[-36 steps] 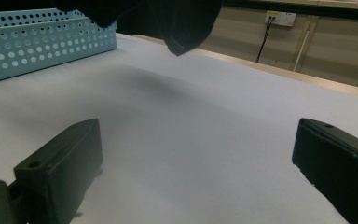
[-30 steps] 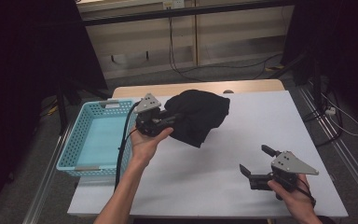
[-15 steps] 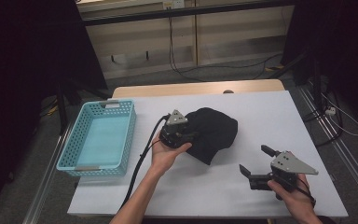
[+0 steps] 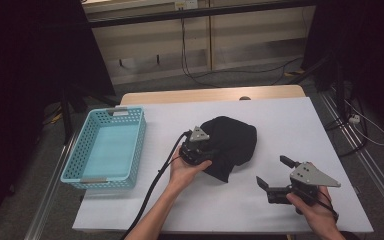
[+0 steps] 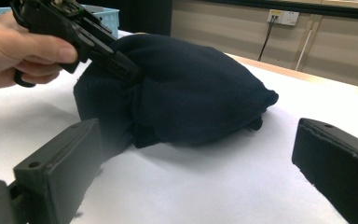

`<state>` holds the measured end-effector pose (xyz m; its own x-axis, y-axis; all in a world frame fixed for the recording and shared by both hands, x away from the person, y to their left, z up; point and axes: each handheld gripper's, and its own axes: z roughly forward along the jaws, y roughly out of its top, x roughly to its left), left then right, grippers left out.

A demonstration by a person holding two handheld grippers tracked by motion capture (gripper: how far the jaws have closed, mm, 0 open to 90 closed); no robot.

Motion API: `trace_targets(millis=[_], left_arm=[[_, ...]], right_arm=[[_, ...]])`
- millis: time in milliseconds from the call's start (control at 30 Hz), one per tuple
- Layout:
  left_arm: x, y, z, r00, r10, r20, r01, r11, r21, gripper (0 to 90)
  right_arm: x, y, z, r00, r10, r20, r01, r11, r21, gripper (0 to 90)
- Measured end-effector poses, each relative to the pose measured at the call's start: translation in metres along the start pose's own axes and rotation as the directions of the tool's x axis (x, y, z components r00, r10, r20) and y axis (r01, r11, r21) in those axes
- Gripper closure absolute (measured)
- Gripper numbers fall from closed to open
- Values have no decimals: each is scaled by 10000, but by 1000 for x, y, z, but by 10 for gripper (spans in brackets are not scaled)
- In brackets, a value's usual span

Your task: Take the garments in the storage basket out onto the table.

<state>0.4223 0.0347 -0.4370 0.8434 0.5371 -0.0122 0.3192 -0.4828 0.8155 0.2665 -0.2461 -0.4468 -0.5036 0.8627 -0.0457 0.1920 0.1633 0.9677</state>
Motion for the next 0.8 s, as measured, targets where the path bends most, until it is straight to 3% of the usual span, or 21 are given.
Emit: trace_targets(millis=[167, 200, 267, 333, 467, 600, 667, 800], left_arm=[[3, -6, 10, 9997, 173, -170, -173, 9998, 16, 589], [1, -6, 12, 9978, 573, -331, -573, 9984, 36, 556], [1, -6, 12, 9977, 585, -332, -583, 9983, 61, 547], [4, -6, 12, 9990, 420, -140, -420, 9991, -1, 535], [9, -8, 9, 9992, 257, 302, -251, 9995, -199, 398], [9, -7, 7, 9989, 439, 174, -437, 9990, -131, 344], [7, -6, 5, 9994, 346, -12, -346, 9993, -152, 263], [7, -5, 0, 9997, 92, 227, -90, 9999, -60, 126]], right_arm=[[0, 0, 0, 10000, 6, -1, -6, 10000, 9, 15], [0, 0, 0, 10000, 3, -11, -3, 10000, 4, 14], [0, 0, 0, 10000, -5, -25, 5, 10000, 13, 15], [0, 0, 0, 10000, -15, -28, 15, 10000, 2, 14], [1, 0, 1, 9999, -109, -119, 109, 9999, 16, 13], [1, 0, 2, 9999, -74, -134, 74, 10000, 52, 13], [2, 0, 3, 9998, -109, -169, 110, 9999, 86, 13], [4, 0, 5, 9995, -186, -254, 189, 9998, 105, 14]])
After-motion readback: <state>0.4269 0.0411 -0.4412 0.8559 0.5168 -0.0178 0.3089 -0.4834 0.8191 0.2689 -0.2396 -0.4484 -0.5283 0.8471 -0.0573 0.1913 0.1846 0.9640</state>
